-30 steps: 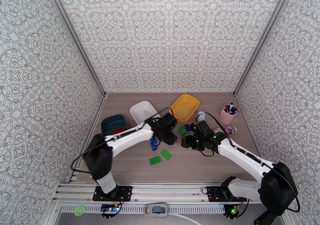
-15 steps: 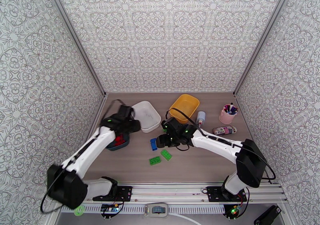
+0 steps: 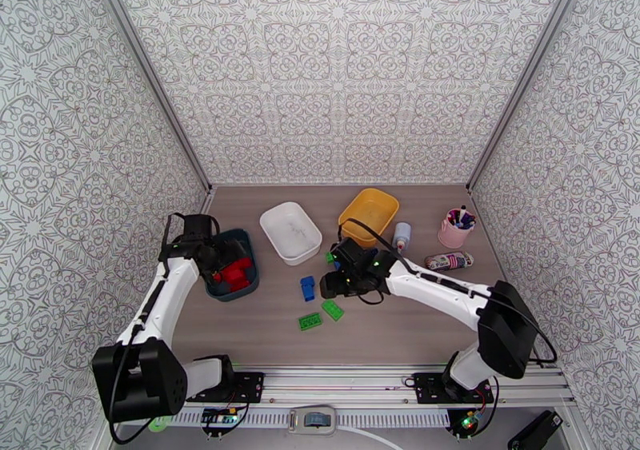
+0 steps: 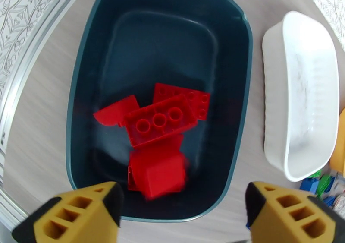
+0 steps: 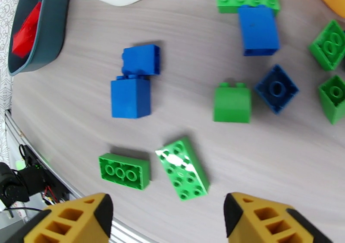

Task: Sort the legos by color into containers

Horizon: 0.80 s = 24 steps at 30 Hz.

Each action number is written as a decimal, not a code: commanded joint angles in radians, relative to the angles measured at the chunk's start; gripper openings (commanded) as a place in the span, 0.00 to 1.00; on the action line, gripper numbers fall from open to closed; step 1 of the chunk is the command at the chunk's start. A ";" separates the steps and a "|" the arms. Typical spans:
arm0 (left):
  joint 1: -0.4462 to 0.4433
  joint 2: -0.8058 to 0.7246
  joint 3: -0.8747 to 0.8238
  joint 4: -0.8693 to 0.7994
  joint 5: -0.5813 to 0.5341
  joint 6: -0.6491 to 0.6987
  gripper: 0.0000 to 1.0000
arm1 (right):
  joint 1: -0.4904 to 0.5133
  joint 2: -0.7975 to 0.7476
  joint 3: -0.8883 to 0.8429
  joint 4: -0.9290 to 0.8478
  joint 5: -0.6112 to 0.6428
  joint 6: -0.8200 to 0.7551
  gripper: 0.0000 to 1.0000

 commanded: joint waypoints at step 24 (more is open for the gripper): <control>-0.680 -0.028 -0.213 0.294 -0.018 -0.387 0.88 | -0.016 0.079 -0.026 -0.071 -0.061 -0.132 0.70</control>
